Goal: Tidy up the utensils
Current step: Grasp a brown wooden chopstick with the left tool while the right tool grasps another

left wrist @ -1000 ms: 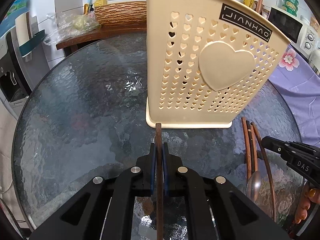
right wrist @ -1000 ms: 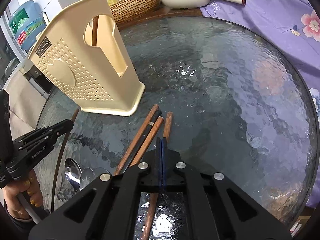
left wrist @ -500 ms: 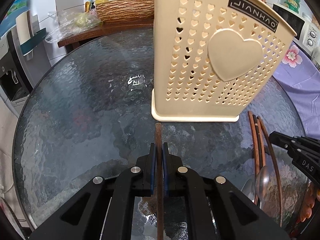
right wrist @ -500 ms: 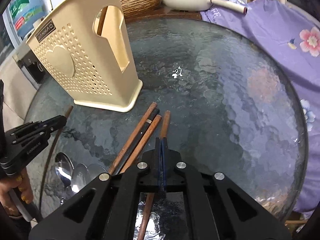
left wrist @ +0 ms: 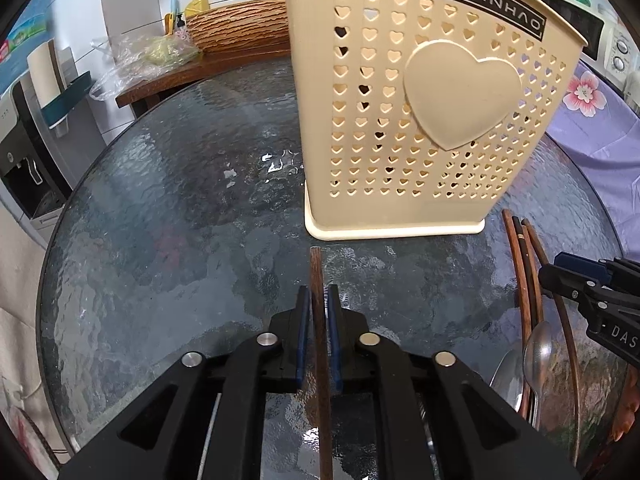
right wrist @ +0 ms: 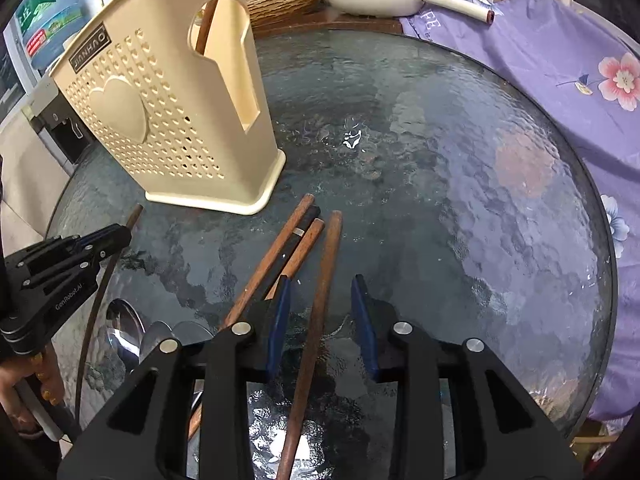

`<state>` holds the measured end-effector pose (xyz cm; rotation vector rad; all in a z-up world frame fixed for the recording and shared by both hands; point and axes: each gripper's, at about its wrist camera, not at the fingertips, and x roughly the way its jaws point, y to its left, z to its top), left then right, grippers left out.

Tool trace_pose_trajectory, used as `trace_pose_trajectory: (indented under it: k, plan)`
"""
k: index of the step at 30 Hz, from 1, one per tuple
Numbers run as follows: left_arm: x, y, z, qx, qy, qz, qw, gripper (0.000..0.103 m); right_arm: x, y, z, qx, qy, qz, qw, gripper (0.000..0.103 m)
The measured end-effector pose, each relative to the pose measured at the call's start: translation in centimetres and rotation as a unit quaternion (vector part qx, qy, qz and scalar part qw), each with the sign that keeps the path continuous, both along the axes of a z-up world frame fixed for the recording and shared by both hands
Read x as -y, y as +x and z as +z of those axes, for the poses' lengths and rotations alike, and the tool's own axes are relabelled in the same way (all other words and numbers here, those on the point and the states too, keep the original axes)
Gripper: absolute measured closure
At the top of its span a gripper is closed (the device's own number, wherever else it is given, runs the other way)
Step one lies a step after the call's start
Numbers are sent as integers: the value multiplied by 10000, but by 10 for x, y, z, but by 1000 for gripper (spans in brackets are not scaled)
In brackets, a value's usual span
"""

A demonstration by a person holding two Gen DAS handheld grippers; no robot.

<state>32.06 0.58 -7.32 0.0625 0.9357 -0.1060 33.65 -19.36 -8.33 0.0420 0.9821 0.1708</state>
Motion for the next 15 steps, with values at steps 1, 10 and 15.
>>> trace_pose_trajectory:
  k: [1, 10, 15]
  plan:
    - [1, 0, 0, 3, 7, 5, 10000, 90, -2, 0, 0, 22, -71, 21, 10000, 71]
    - [9, 1, 0, 20, 171, -48, 9998, 80, -15, -4, 0, 131, -501, 122, 9986, 83]
    - [13, 0, 0, 50, 223, -117, 9997, 90, -17, -9, -1, 218, -569, 151, 9980, 94]
